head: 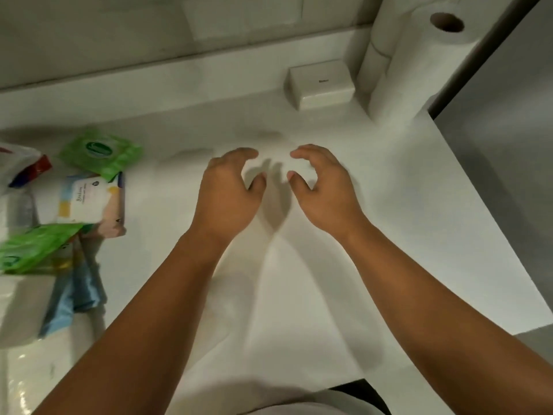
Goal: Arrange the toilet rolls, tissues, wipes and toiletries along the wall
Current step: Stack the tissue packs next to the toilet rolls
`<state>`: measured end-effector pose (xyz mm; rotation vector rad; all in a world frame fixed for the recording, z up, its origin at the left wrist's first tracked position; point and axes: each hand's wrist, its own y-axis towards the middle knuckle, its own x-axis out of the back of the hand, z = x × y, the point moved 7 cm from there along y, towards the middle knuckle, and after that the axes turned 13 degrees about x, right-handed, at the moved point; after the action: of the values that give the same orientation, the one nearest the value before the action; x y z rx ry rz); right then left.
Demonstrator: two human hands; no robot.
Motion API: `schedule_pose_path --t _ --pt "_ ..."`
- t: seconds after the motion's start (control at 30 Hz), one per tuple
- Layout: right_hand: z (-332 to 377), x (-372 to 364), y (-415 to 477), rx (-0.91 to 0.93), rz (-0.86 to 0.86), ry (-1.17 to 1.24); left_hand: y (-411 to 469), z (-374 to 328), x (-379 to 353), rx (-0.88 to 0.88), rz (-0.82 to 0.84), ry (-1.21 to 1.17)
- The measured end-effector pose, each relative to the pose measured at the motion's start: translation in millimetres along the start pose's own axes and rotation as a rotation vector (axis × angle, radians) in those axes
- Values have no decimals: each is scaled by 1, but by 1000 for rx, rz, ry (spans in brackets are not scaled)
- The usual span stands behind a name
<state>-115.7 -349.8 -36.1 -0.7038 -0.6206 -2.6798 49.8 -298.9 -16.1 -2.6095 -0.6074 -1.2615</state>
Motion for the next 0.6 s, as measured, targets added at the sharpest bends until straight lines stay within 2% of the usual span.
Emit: schedule_pose_path --t 0.27,0.47,0.6 --pt "81 -59 -67 13 182 44 -78 76 75 3 77 8" --pt "114 -98 -115 27 358 24 -126 116 105 -33 151 17" --pt "122 -110 -146 -13 365 -1 -159 138 109 -57 248 29"
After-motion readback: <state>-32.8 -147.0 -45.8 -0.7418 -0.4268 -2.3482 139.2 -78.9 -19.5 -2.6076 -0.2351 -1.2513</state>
